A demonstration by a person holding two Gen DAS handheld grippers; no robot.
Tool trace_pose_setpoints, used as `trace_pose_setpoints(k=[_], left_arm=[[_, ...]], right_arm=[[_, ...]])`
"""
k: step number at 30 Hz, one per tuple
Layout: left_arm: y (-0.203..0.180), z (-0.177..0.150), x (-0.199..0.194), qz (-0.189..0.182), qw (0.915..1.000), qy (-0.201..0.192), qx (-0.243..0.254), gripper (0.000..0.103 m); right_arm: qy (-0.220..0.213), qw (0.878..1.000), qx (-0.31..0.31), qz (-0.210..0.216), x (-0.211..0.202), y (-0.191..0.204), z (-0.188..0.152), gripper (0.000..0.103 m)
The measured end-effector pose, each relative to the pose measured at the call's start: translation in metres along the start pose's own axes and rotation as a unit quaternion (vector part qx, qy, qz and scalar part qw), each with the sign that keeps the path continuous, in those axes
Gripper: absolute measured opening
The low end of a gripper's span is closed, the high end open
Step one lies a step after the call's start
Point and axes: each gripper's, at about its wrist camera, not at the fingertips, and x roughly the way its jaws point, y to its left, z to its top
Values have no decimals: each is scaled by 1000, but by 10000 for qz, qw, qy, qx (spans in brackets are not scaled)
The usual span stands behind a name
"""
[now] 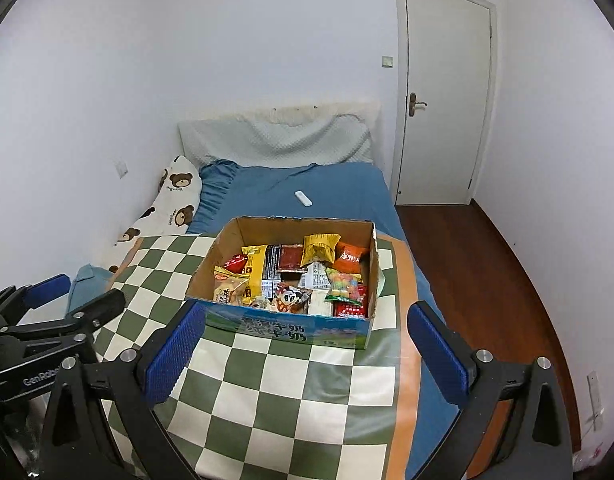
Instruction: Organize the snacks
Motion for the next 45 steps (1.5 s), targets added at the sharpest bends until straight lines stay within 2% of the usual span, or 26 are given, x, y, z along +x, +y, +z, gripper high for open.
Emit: trace_pose_setpoints(k=[7,9,10,19,28,35,45], left_arm=[[-2,-2,-3,112,9999,-103,52,87],[-3,-1,-4,81,9999,-131,38,100],[-2,-1,-4,62,9999,-151,23,101],[-4,7,13,91,9999,-115,-16,101],[-2,20,66,179,9997,153,-117,101],[-4,29,102,342,9991,244,8,101],[-12,31,125,346,9986,361,160,101]], right_arm=[[44,10000,54,3,1,-3,-1,103],[47,10000,64,-14,1,-4,-1,103],[54,10000,69,-14,2,-4,-1,103],[72,9999,60,-126,12,-5,2,103],[147,9993,187,-289,54,-12,8,103],[256,9984,286,-418,96,-17,11,103],[440,9966,364,-597,130,-22,9,103]])
